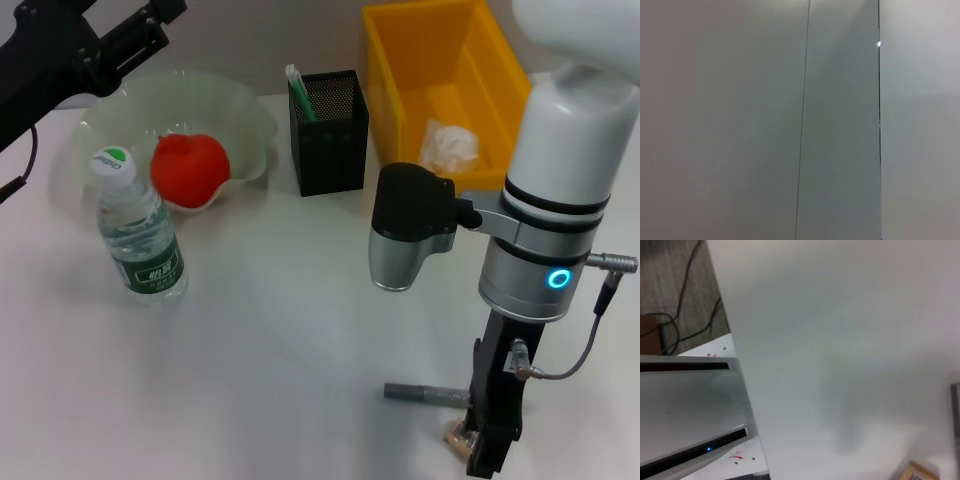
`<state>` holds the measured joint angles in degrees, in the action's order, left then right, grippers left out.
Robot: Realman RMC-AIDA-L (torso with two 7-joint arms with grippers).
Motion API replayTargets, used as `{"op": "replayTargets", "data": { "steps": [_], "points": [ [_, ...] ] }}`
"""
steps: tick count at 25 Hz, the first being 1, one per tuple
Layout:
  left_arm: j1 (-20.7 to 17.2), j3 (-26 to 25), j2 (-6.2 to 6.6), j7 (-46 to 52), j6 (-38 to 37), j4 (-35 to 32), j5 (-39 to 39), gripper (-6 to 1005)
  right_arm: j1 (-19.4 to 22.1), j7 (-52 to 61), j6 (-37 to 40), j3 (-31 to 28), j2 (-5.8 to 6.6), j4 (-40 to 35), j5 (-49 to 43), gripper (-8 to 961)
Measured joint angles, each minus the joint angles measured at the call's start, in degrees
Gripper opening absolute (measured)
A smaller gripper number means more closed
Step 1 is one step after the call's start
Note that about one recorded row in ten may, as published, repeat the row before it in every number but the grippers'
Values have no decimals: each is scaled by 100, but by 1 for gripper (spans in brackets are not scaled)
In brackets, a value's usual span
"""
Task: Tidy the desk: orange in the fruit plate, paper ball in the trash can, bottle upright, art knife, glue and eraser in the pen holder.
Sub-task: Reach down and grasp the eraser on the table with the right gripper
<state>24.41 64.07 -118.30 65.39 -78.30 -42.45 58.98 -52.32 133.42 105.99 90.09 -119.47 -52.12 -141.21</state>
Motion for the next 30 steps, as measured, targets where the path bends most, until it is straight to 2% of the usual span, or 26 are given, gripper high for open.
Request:
{"op": "replayTargets", "data": {
  "steps": [11,22,30],
  "points": [
    [19,0,6,0,-1,0,0,725,-102,1385,-11,-65,17,-246,-38,529],
    [24,-9,25,-82,-8,-18,-1,725,-61,2305,1,369,-10,-257,3,529],
    [11,-9,23,-142,-43,-13,4,725,-26,2502,-154,619,-23,-88,-15,529]
  ]
}}
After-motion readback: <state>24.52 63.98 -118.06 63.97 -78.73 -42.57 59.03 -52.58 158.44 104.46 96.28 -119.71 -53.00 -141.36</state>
